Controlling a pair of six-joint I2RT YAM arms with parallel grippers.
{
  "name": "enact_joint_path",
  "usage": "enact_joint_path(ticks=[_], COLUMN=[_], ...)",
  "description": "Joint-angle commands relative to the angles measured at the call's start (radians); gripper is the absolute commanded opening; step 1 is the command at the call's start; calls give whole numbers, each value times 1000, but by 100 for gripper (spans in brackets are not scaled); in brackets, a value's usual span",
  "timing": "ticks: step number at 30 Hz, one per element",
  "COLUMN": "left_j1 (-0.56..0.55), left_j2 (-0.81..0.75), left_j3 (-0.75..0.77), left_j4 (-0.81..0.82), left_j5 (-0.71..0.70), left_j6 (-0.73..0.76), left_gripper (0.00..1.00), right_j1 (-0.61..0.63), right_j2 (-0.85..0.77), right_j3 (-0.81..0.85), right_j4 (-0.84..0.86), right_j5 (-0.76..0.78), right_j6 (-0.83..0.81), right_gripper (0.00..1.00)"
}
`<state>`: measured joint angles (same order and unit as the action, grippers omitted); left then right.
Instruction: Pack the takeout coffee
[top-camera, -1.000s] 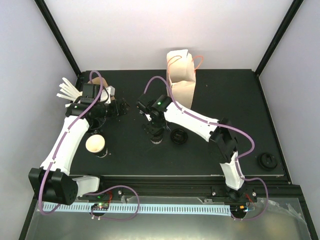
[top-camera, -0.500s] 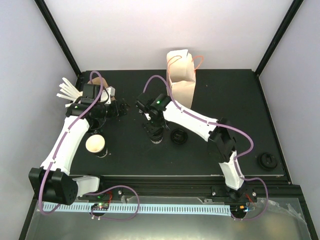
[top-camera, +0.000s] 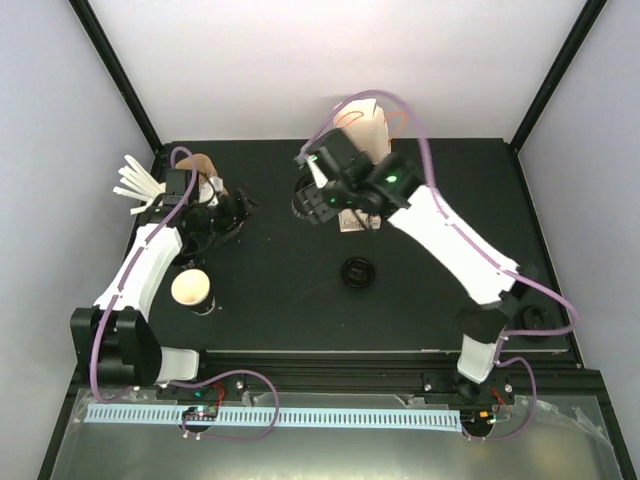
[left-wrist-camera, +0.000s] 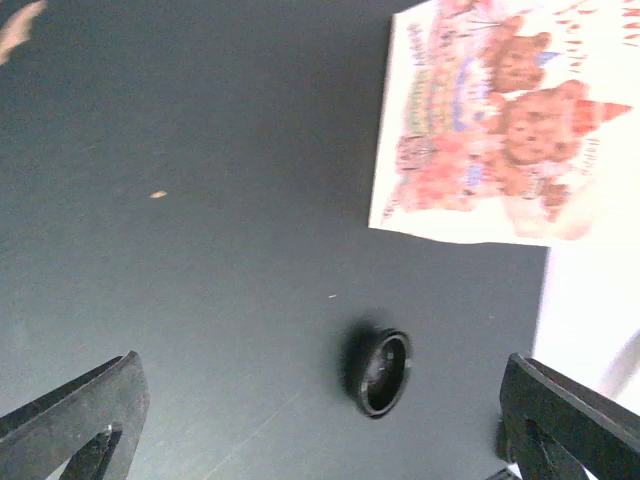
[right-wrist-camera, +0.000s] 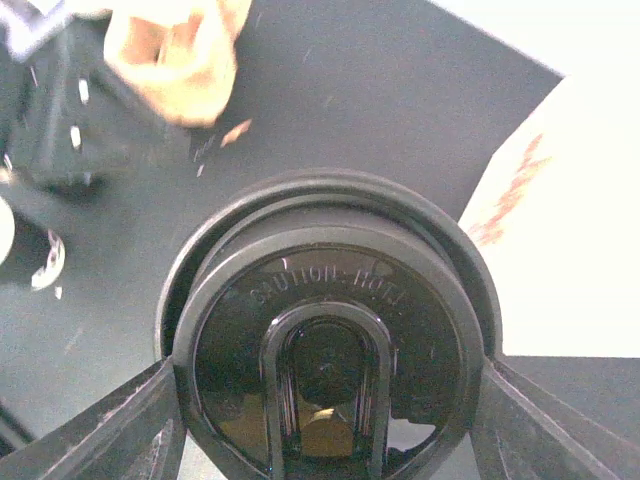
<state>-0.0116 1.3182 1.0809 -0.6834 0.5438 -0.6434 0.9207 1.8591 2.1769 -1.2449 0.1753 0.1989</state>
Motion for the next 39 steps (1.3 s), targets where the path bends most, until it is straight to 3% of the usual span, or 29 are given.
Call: enact_joint_path(ticks=[1, 4, 8, 14, 18, 22, 26, 31, 34, 39], left_j1=[-70, -160, -306, -408, -449, -480, -477, -460, -442, -394], left_j2=[8, 95, 276, 560, 677, 723, 763, 805, 763, 646], left_j3=[72, 195, 494, 950, 1097, 1108, 1115, 1182, 1179, 1140], left_j4=[228, 257, 124, -112, -173, -159, -153, -213, -257, -395], left_j5=[92, 80, -8, -163, -223, -338, -396, -384, -425, -526], left_j6=[-50, -19, 90, 204, 240, 248, 221, 217, 244, 306], left_gripper=[99, 99, 99, 99, 99, 97, 85, 51, 36, 19], right_j1=[-56, -78, -129, -258, -281, -281, -280, -280, -281, -280], right_j2=[-141, -227, -336, -491, -600, -625, -594, -529, -490, -469], right_j3=[33, 6, -68, -228, -364, -400, -369, -299, -247, -219], right_j4=[88, 159, 227, 288, 398, 430, 427, 395, 363, 379], right_j5=[108, 202, 330, 389, 375, 353, 314, 190, 139, 78], right_j6=[-23, -20, 6, 90, 67, 34, -6, -41, -40, -40], right_gripper=[57, 56, 52, 49, 48, 47, 47, 45, 45, 44])
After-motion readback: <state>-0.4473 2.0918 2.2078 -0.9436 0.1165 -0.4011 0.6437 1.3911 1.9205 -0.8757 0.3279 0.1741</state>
